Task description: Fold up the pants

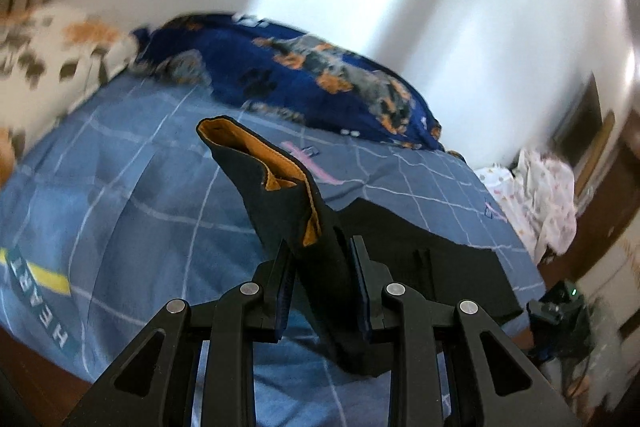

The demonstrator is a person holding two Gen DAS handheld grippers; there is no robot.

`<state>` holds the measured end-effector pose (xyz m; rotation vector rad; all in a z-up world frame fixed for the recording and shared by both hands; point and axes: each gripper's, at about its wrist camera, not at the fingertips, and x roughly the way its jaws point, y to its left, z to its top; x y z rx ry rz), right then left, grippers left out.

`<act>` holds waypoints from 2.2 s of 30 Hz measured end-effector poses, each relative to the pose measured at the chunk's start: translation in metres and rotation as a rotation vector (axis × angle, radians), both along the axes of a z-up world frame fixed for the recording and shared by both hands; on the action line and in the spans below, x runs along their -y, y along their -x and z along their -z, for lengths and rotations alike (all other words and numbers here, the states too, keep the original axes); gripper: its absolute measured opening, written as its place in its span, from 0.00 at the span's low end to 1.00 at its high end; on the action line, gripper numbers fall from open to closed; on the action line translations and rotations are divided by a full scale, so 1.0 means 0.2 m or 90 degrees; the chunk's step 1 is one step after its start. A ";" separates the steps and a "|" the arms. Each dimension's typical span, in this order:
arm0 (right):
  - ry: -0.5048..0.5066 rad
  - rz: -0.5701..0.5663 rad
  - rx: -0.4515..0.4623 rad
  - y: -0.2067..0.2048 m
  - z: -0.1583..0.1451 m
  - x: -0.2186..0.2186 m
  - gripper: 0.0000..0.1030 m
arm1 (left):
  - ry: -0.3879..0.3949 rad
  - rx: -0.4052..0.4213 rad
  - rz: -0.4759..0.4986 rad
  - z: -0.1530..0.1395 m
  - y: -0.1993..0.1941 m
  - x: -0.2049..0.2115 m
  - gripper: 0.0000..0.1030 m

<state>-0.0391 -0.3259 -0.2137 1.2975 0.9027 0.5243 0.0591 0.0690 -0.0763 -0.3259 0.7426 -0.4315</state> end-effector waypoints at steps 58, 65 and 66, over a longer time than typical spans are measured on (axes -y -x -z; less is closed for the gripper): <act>-0.076 0.055 -0.056 0.03 0.12 0.09 0.96 | 0.025 -0.063 -0.036 0.11 -0.14 0.01 0.78; -0.092 0.064 -0.068 0.04 0.15 0.10 0.96 | 0.145 -0.110 -0.039 0.27 -0.16 -0.17 0.76; -0.095 0.065 -0.070 0.04 0.15 0.10 0.96 | 0.151 -0.112 -0.037 0.27 -0.16 -0.17 0.76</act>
